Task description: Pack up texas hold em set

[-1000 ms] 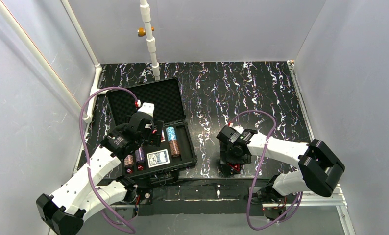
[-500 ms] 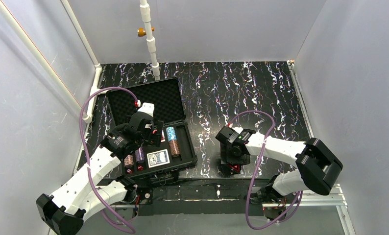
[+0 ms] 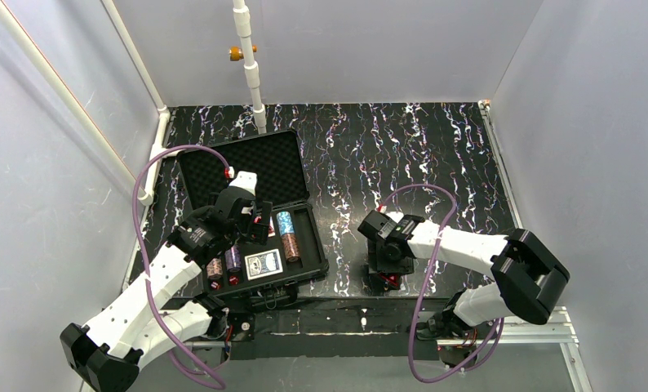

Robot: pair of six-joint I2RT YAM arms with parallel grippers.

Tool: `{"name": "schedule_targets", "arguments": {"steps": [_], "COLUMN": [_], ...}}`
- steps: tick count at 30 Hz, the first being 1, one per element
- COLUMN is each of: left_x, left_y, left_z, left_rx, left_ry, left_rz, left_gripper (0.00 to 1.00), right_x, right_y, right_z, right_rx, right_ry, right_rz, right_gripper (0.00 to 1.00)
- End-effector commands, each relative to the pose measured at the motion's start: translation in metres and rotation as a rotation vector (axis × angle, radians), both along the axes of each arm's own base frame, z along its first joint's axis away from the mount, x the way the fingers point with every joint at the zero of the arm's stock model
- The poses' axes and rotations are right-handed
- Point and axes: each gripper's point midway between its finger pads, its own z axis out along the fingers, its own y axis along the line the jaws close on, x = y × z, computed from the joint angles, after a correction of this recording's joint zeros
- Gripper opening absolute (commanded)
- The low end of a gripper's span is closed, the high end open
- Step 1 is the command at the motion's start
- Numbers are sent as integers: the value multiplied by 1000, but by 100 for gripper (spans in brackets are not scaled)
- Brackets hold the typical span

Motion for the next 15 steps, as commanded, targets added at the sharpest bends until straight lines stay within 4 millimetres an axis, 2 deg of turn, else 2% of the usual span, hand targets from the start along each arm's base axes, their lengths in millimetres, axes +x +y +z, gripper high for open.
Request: {"name": "schedule_targets", "arguments": {"steps": [1,15], "left_x": [1,2], "left_y": [3,7], "left_z": [10,13], "left_rx": [14,18], "left_ry": [-17,-35], "left_rz": [7,19], "left_gripper": [98,98], "right_x": [0,23], "right_y": [-12,8], "right_z": [-7,33], "right_rx": [-79,-39], "right_ry": [2,-73], "right_rz": [8,58], "right_gripper": [60,57]}}
